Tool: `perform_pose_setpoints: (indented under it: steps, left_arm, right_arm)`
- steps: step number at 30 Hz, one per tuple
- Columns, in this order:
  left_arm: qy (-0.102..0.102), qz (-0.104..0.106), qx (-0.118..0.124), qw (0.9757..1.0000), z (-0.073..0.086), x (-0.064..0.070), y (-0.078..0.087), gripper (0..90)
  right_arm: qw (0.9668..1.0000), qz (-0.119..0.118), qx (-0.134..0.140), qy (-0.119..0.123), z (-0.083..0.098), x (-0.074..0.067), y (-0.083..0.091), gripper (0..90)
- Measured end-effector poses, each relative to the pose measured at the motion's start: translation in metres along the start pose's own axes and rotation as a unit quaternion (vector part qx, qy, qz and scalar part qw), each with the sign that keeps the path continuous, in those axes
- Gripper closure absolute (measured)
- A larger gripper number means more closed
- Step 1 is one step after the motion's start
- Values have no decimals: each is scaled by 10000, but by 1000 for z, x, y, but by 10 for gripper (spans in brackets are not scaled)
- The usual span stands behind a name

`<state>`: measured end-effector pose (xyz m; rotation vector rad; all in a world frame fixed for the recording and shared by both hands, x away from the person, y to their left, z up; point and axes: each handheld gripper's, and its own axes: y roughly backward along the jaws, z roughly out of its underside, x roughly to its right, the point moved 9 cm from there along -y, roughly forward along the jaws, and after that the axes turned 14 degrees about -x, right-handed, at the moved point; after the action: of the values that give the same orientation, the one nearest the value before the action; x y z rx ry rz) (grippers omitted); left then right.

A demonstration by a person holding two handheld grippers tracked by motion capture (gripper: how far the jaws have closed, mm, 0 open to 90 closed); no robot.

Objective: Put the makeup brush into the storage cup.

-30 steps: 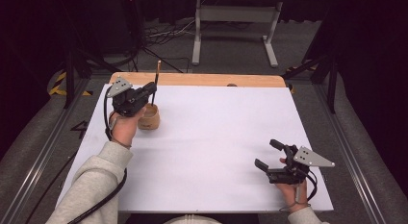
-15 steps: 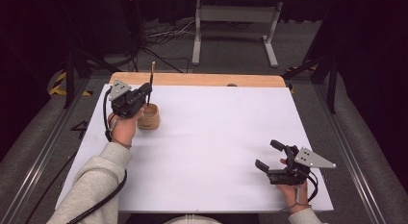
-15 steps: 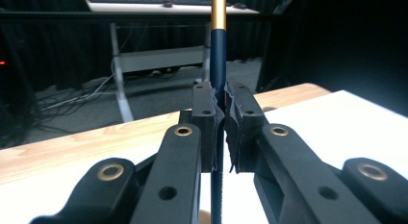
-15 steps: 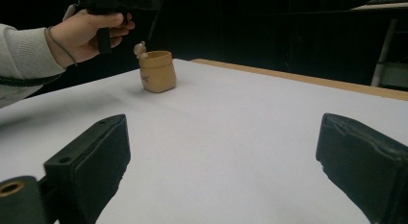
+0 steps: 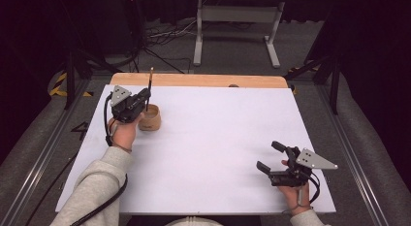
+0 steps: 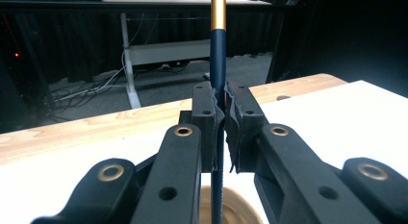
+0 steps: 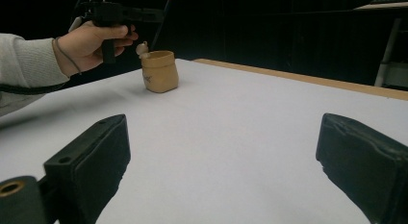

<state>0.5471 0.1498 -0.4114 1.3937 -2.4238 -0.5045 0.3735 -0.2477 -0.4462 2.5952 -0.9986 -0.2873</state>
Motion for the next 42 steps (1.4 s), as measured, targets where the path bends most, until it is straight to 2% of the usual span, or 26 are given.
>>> perform_pose_setpoints:
  steps: [6, 20, 42]
  left_arm:
    - [8, 22, -62, 10000, 8, 1, -3, 831]
    - [175, 6, -155, 9997, 25, 5, -5, 831]
    - [125, 4, -288, 9995, 45, 8, -11, 831]
  right_arm:
    - [10000, -15, 0, 9, 0, 0, 0, 51]
    - [10000, -44, -4, 40, -1, -2, -1, 51]
    - [10000, -79, -10, 43, -1, -3, -3, 51]
